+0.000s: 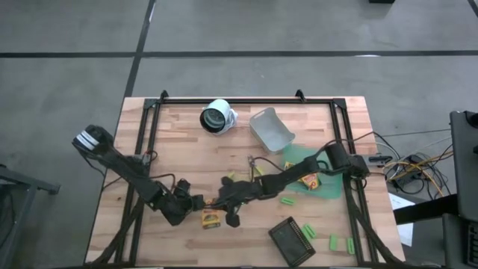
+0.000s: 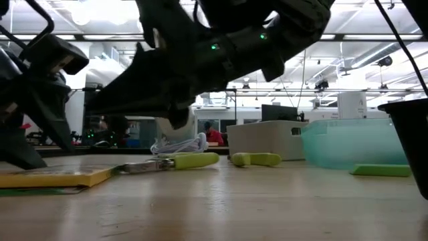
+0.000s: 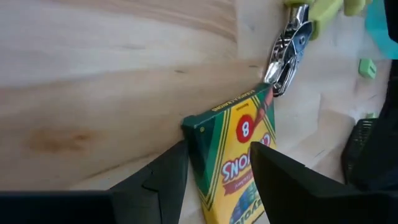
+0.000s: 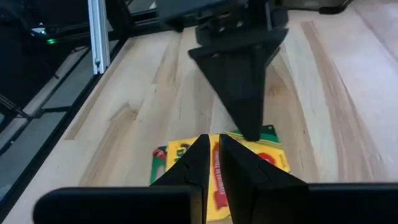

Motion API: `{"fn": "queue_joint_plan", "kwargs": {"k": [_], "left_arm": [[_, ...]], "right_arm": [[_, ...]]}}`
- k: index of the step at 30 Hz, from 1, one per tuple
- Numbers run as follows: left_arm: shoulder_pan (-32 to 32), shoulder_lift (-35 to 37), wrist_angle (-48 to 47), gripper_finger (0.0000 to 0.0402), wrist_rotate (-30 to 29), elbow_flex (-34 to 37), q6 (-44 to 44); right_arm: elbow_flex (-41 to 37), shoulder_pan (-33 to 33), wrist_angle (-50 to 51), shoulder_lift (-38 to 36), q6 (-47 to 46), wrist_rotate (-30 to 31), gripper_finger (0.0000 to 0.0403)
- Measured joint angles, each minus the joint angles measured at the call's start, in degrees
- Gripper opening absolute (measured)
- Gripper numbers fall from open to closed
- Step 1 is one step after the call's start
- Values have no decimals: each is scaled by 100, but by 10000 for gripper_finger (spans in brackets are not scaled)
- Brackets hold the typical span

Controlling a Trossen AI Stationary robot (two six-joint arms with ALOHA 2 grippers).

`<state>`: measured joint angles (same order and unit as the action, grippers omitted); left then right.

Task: Pick & Place School Supplies
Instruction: Put the yellow crayon box into the green bin

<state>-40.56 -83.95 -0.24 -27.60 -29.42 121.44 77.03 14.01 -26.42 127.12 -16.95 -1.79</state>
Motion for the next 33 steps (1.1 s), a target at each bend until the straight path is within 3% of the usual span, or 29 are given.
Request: {"fn": "queue_joint_plan", "kwargs": {"k": [14, 28, 33], "left_arm": [[342, -897, 6, 181, 189, -1005, -421], [607, -1064, 138, 181, 466, -1395, -606], [605, -981, 130, 181, 1075, -1451, -743]], "right_arm": [[-1200, 301, -1, -702, -262, 45, 34], [-1278, 514, -67, -766, -304, 73, 34], [-1242, 515, -18, -768, -284, 75, 34]]}}
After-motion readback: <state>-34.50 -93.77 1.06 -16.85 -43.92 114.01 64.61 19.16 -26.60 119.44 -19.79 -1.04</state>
